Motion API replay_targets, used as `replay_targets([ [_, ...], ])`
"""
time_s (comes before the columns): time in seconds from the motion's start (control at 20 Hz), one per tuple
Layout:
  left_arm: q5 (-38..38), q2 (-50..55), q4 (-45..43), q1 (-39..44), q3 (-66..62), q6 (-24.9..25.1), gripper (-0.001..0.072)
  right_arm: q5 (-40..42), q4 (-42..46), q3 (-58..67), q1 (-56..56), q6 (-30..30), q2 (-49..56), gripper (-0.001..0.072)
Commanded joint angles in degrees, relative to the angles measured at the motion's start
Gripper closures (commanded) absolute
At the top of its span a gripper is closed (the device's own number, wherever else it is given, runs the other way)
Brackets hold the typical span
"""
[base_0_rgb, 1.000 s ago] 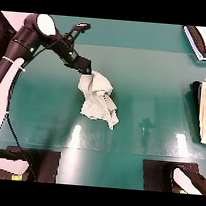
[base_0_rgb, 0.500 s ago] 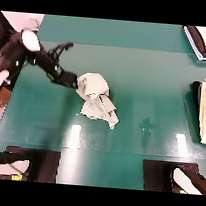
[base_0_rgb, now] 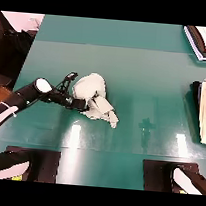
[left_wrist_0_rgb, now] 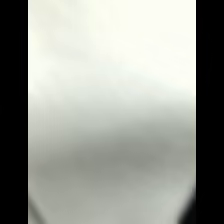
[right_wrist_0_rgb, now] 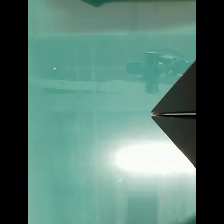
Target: Fold the shirts.
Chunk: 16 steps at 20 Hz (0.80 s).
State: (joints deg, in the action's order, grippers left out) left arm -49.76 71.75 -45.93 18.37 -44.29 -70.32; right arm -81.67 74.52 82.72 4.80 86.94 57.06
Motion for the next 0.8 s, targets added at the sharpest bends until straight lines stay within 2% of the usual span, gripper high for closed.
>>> replay_targets([
  [0.0,8.1,1.5,1.3,3.8,1.7,-1.8,0.0049,-1.3,0.0,0.0,0.0,0.0,0.0,0.0692],
  [0.1,5.2,3.3,1.4,4.3,1.7,-1.7,0.005,-1.8,0.0,0.0,0.0,0.0,0.0,0.0692],
  [0.15,4.0,3.6,1.4,4.2,1.7,-1.7,0.01,-2.4,0.0,0.0,0.0,0.0,0.0,0.0692],
  [0.25,0.7,3.5,0.5,4.2,0.2,-1.6,0.0619,-2.6,-0.1,0.0,0.0,0.0,0.0,0.0692],
  [0.3,-2.1,3.4,-1.1,4.2,-1.8,-1.7,0.0676,-2.6,-0.1,0.0,0.0,0.0,0.0,0.0692],
  [0.4,-10.9,3.3,-6.2,3.6,-8.5,-2.1,0.0676,-2.6,-0.7,0.0,0.0,0.0,0.0,0.0692],
  [0.5,-20.7,1.5,-13.0,2.3,-17.7,-4.2,0.0676,-2.3,-5.0,0.0,0.0,0.0,0.0,0.0691],
  [0.65,-31.4,-3.2,-18.3,0.2,-32.0,-4.4,0.0675,-2.5,-15.6,0.0,0.0,-1.1,1.1,0.0691],
  [0.75,-34.7,-5.9,-19.0,-1.1,-39.9,-4.3,0.0675,-2.6,-23.5,0.0,-0.2,-4.2,3.2,0.069],
])
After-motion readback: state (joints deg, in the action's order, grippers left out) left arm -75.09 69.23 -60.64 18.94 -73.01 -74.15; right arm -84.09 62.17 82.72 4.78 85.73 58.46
